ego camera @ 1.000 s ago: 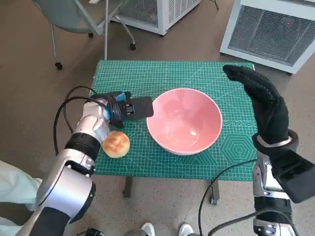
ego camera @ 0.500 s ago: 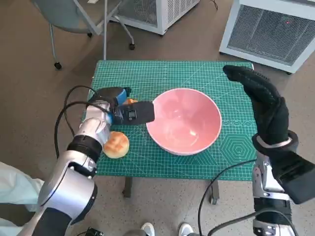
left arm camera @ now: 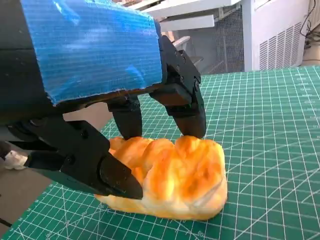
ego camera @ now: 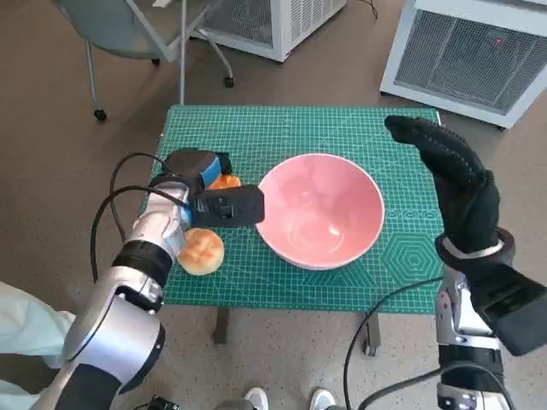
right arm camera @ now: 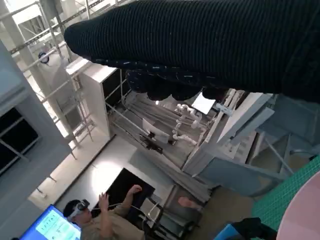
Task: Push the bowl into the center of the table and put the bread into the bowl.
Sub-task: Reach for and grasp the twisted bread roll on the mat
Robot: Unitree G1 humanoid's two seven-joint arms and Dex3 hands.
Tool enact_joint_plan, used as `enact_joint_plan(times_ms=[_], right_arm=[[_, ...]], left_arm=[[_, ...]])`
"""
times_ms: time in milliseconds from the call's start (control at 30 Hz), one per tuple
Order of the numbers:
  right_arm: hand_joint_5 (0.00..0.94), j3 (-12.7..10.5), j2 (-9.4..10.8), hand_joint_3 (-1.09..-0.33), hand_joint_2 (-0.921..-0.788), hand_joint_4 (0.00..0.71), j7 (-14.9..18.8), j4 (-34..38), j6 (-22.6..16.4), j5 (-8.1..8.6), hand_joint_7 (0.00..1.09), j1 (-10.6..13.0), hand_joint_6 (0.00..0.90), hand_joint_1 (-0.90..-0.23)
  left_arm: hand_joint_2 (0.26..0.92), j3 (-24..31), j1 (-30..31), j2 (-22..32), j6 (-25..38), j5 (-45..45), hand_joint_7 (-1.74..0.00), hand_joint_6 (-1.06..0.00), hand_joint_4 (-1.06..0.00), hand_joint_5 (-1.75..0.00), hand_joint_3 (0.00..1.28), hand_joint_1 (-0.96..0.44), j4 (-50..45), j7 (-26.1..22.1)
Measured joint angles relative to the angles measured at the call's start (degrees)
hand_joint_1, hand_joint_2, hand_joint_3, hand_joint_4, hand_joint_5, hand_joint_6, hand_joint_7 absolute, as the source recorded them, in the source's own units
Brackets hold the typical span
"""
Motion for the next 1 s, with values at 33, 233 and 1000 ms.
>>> enact_joint_plan(times_ms=[33,233,1000], right_arm=[[0.001,0.01,0.0,-0.715,-0.921,0.12,0.0,0.0,0.0,0.01,0.4,0.01,-0.001,-0.57],[0.002,0.01,0.0,-0.716,-0.921,0.122,0.04,0.0,0.0,0.12,0.4,0.05,-0.001,-0.568],[0.001,0.21,0.07,-0.721,-0.921,0.12,0.12,-0.04,-0.04,0.47,0.39,0.12,-0.001,-0.563]], left_arm=[[0.92,0.22,-0.01,0.12,-0.16,-0.07,-0.97,-0.67,-0.5,-1.51,0.15,0.0,-0.01,0.0],[0.914,2.17,-0.21,0.83,-1.23,-1.21,-0.92,-0.69,-0.52,-1.52,0.15,0.0,-0.27,0.0],[0.918,11.86,1.12,6.12,-7.17,-6.79,-1.07,-0.66,-0.71,-1.2,0.05,0.0,-24.79,2.61]])
